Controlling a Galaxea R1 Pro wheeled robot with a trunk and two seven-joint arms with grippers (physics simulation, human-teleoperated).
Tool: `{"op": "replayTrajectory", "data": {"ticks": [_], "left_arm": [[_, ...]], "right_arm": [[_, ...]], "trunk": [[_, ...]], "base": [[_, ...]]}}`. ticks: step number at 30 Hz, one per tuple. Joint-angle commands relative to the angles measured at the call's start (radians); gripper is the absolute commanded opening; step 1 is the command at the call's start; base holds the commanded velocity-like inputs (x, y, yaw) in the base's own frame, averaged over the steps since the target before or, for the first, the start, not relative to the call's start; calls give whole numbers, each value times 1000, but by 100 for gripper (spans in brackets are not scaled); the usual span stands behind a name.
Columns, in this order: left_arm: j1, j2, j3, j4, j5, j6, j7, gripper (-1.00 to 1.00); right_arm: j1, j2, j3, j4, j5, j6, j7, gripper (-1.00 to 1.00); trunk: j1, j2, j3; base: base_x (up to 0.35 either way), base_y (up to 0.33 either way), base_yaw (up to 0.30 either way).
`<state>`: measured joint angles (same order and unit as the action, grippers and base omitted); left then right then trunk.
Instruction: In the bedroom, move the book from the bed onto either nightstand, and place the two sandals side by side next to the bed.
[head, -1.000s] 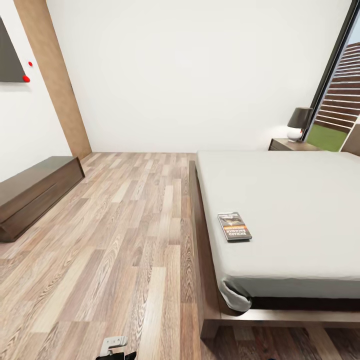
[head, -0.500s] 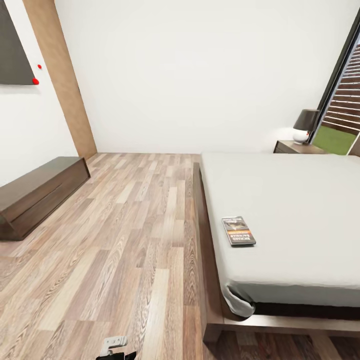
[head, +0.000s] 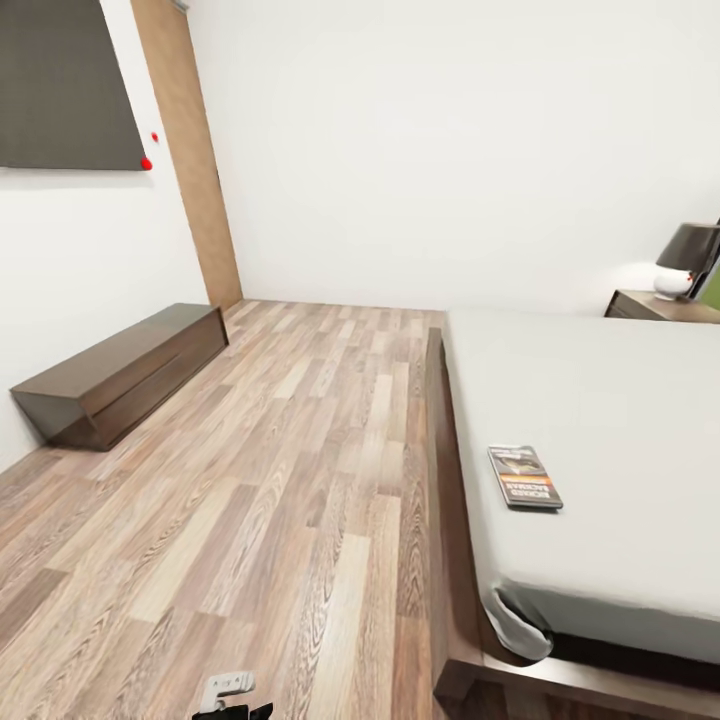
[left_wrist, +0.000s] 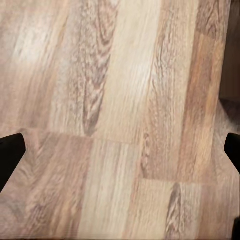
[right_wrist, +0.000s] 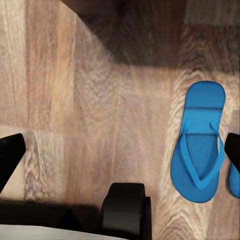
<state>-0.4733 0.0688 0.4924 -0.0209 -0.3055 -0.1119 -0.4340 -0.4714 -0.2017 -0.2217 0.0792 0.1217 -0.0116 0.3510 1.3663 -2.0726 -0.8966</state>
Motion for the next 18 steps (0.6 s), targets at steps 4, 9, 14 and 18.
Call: {"op": "replayTrajectory", "data": {"ticks": [4, 9, 14, 18], "left_arm": [[-1, 0, 8, 1, -11, -5, -2, 100], [-1, 0, 8, 1, -11, -5, -2, 100], [-1, 0, 8, 1, -11, -5, -2, 100], [-1, 0, 8, 1, -11, -5, -2, 100]], "right_arm": [[-1, -1, -8, 2, 10, -1, 2, 100], [-1, -1, -8, 2, 10, -1, 2, 100], [-1, -1, -8, 2, 10, -1, 2, 100], [-1, -1, -8, 2, 10, -1, 2, 100]], "trunk": [[0, 0, -1], [0, 0, -1], [0, 0, -1], [0, 0, -1]], "base": [[0, 0, 291], [0, 0, 291], [0, 0, 291], [0, 0, 291]]}}
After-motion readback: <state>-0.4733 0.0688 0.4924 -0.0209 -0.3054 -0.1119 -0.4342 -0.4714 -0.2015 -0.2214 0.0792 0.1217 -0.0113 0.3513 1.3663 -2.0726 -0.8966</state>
